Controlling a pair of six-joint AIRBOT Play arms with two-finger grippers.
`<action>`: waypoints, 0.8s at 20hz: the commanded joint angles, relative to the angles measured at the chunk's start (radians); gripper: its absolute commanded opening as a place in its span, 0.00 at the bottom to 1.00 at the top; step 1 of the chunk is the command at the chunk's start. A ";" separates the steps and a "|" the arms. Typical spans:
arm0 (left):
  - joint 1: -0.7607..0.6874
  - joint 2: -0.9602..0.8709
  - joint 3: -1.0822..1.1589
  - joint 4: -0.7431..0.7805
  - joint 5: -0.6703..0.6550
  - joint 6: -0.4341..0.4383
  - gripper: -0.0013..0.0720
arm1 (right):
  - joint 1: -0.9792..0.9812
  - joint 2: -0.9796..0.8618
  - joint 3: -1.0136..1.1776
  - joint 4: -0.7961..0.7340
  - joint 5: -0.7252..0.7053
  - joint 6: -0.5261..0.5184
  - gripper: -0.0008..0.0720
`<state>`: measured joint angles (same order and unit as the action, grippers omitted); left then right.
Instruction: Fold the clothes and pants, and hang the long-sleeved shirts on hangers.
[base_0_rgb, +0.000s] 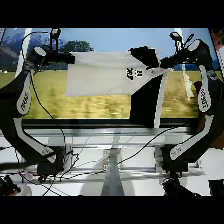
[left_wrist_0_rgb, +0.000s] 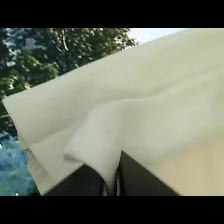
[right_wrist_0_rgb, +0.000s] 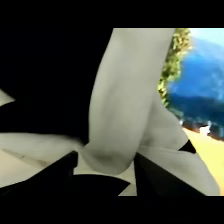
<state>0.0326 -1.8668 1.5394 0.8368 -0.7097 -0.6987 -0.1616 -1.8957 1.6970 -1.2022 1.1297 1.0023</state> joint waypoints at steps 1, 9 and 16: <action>0.000 0.005 0.001 0.001 -0.050 -0.006 0.82 | 0.000 0.001 0.000 -0.003 0.042 0.013 0.58; 0.054 0.244 0.001 0.004 -0.288 -0.106 0.95 | -0.087 0.059 0.001 -0.003 0.353 0.090 0.35; 0.100 0.465 0.001 0.005 -0.490 -0.161 0.95 | -0.275 0.247 -0.362 0.141 0.467 0.098 0.35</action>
<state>0.1154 -1.4776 1.5394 0.8413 -1.1069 -0.8162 -0.3672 -1.7344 1.5009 -1.1065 1.5501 1.1042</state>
